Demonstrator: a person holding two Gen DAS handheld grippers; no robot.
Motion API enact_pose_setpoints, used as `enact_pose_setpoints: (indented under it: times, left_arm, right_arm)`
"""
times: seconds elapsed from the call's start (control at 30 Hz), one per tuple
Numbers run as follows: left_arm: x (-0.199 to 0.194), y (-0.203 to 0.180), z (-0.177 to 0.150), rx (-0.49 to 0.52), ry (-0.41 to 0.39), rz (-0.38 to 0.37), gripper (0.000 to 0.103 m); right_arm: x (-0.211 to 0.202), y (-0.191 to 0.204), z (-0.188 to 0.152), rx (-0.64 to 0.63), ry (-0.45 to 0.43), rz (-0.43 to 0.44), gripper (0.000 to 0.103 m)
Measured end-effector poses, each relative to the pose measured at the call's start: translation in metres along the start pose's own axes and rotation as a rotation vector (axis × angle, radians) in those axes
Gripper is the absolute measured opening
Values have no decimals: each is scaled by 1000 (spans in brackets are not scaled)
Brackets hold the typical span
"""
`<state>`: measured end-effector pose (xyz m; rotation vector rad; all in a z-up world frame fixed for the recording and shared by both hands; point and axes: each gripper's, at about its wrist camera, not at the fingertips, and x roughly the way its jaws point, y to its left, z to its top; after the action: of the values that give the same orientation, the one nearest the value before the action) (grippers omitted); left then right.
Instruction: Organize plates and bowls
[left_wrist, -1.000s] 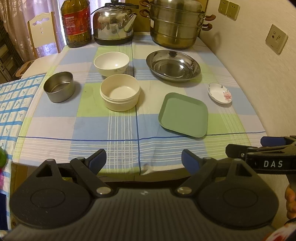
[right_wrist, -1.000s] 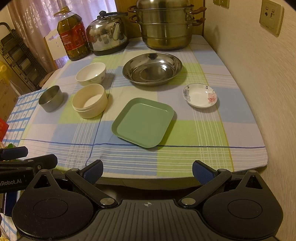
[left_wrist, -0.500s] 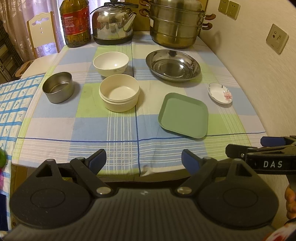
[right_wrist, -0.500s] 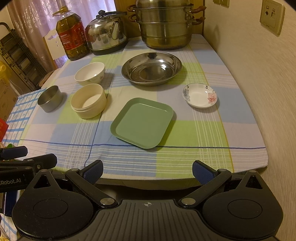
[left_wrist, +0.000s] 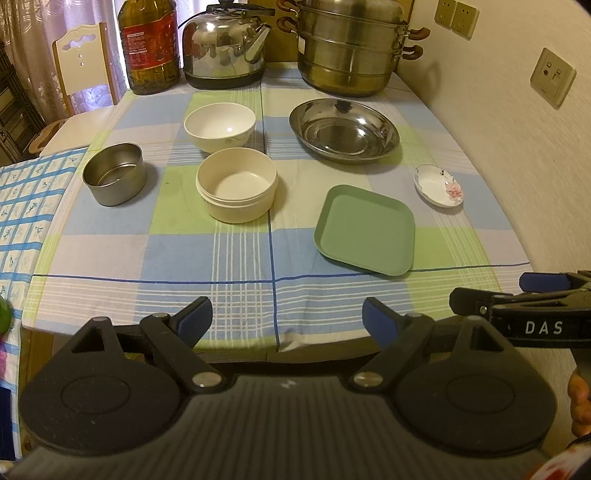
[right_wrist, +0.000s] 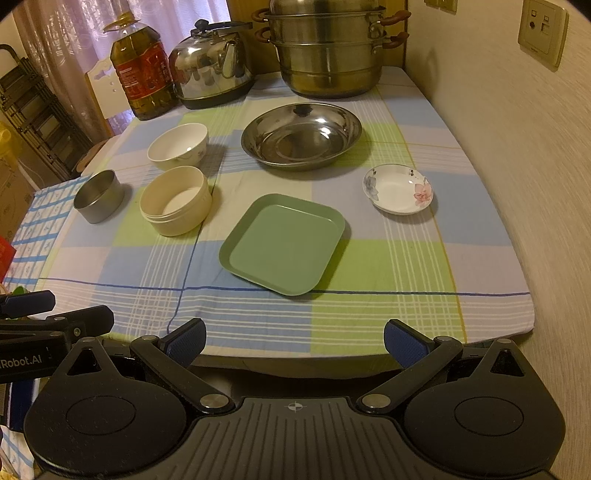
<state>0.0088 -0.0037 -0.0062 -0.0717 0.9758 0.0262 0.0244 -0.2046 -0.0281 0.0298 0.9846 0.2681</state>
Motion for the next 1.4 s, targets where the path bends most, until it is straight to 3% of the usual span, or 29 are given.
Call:
enact_pose_setpoints:
  times: [0.83,1.2,1.4]
  left_arm:
    - [1,-1,0,2,1,-3,87]
    - [4,-11,4,67,-33,12,87]
    - [8,-14,8,134,-69,22,87]
  right_arm:
    - [0,0,0,3,5,0,102]
    - [6,-6,0,15,-2,5,102]
    - [4,-20,-1,52,-69,18,102]
